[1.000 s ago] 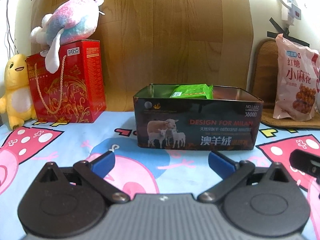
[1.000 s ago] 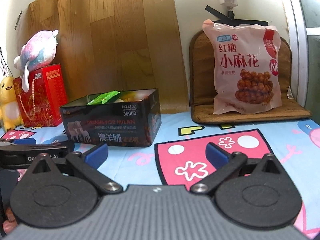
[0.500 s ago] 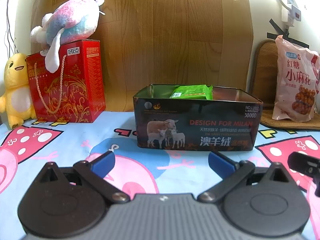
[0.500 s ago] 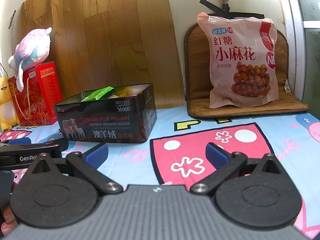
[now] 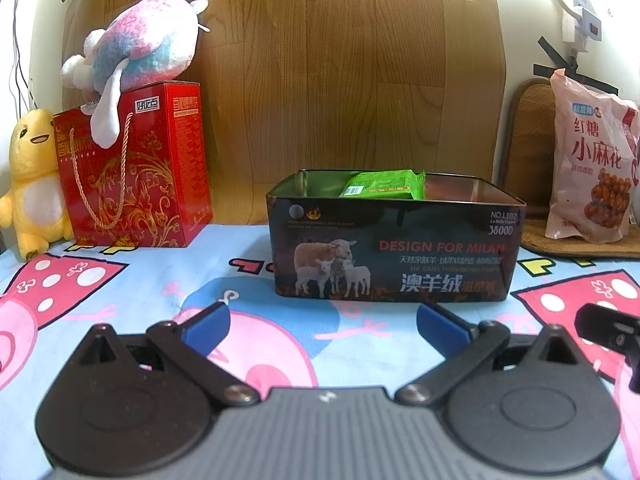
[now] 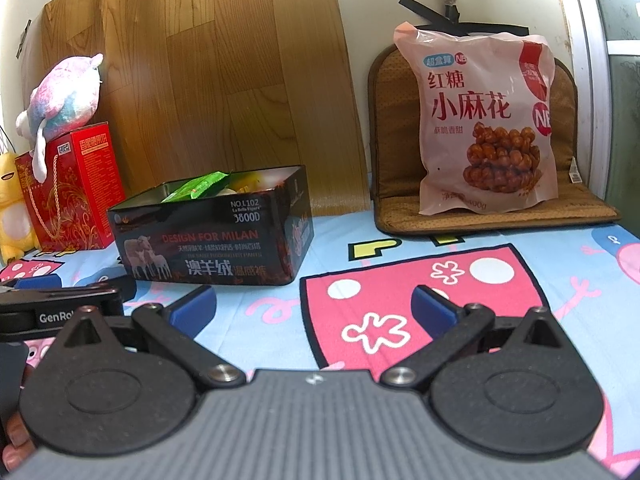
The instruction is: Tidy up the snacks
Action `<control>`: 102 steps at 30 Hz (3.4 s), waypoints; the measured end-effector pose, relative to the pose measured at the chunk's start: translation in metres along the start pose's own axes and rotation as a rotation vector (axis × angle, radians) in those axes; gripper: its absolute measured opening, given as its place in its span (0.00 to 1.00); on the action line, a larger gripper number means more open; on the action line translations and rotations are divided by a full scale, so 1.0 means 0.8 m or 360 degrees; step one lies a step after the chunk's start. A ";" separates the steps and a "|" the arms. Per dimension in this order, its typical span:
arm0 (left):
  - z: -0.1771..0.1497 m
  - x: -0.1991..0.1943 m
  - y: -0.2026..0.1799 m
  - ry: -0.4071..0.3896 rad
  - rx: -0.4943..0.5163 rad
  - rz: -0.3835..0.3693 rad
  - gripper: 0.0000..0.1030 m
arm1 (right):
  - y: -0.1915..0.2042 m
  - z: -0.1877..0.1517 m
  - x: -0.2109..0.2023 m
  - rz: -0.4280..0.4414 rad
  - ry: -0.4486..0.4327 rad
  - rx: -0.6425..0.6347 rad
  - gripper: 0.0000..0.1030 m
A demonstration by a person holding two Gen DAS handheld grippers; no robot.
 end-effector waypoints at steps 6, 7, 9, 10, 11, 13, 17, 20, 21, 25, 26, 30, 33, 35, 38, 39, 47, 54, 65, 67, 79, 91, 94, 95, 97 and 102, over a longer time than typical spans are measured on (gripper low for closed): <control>0.000 0.001 -0.001 0.0007 0.0022 0.0036 1.00 | 0.000 0.000 0.000 0.0000 0.0001 0.0000 1.00; 0.000 0.001 -0.001 0.0008 0.0026 0.0039 1.00 | 0.000 -0.001 0.001 0.0001 0.0001 -0.0001 1.00; -0.001 0.001 -0.001 0.0007 0.0029 0.0043 1.00 | -0.001 0.000 0.001 0.0001 0.0001 0.0000 1.00; -0.001 0.000 -0.001 0.0007 0.0028 0.0044 1.00 | -0.001 0.000 0.001 0.0001 0.0002 -0.0001 1.00; -0.001 0.001 -0.001 0.0007 0.0028 0.0045 1.00 | -0.001 -0.001 0.002 0.0003 0.0003 -0.0001 1.00; -0.001 0.000 0.000 0.0008 0.0031 0.0049 1.00 | -0.001 -0.001 0.002 0.0003 0.0003 -0.0001 1.00; 0.000 0.000 -0.002 0.0006 0.0039 0.0054 1.00 | -0.001 -0.001 0.002 0.0003 0.0003 0.0000 1.00; 0.000 0.000 -0.001 0.0006 0.0038 0.0053 1.00 | -0.001 -0.001 0.002 0.0002 0.0003 0.0000 1.00; 0.000 0.000 -0.001 0.0006 0.0038 0.0053 1.00 | -0.001 -0.001 0.002 0.0002 0.0004 -0.0001 1.00; 0.000 0.001 -0.001 0.0005 0.0040 0.0051 1.00 | -0.001 -0.001 0.002 0.0000 0.0004 0.0001 1.00; 0.000 0.001 -0.001 0.0006 0.0039 0.0054 1.00 | -0.001 -0.001 0.002 0.0000 0.0005 0.0001 1.00; -0.001 0.000 0.001 0.0007 0.0034 0.0067 1.00 | -0.001 -0.003 0.002 -0.0003 0.0008 0.0002 1.00; -0.001 0.000 0.001 0.0009 0.0032 0.0072 1.00 | -0.001 -0.003 0.003 -0.0001 0.0009 0.0002 1.00; -0.001 -0.001 0.001 0.0009 0.0033 0.0076 1.00 | -0.001 -0.003 0.003 -0.0001 0.0009 0.0002 1.00; -0.001 0.000 0.001 0.0011 0.0035 0.0082 1.00 | 0.000 -0.002 0.003 0.0001 0.0008 0.0002 1.00; -0.001 0.000 0.001 0.0013 0.0036 0.0084 1.00 | 0.000 -0.002 0.003 0.0003 0.0008 0.0002 1.00; -0.002 0.000 0.000 0.0018 0.0047 0.0087 1.00 | 0.000 -0.003 0.003 0.0004 0.0011 0.0002 1.00; -0.002 0.001 -0.001 0.0023 0.0059 0.0077 1.00 | 0.001 -0.003 0.002 0.0016 0.0010 0.0004 1.00; -0.003 0.003 -0.002 0.0033 0.0067 0.0057 1.00 | 0.007 -0.001 -0.004 0.0103 -0.0030 -0.0017 1.00; -0.004 0.004 -0.001 0.0041 0.0061 0.0057 1.00 | 0.012 0.000 -0.008 0.0128 -0.0046 -0.0042 1.00; -0.010 0.007 0.004 0.0115 0.0076 0.0127 1.00 | 0.016 0.003 -0.010 0.0162 -0.0066 -0.0066 1.00; -0.015 -0.016 0.024 0.0154 0.0099 0.0317 1.00 | 0.019 0.003 -0.015 0.0190 -0.0084 -0.0070 1.00; -0.018 -0.021 0.030 0.0166 0.0084 0.0334 1.00 | 0.019 0.003 -0.016 0.0194 -0.0086 -0.0069 1.00; -0.018 -0.022 0.031 0.0169 0.0078 0.0337 1.00 | 0.020 0.003 -0.016 0.0194 -0.0087 -0.0071 1.00; -0.019 -0.024 0.032 0.0177 0.0075 0.0341 1.00 | 0.020 0.003 -0.017 0.0195 -0.0089 -0.0073 1.00; -0.022 -0.029 0.031 0.0187 0.0086 0.0349 1.00 | 0.020 0.003 -0.017 0.0194 -0.0090 -0.0074 1.00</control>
Point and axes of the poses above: each gripper's, at about its wrist camera, not at the fingertips, and x roughly the way its jaws point, y to its left, z to its top, the point moved 8 cm from there along x, roughly the way its jaws point, and after that the axes turned 2 degrees about x, right-handed, at the moved point
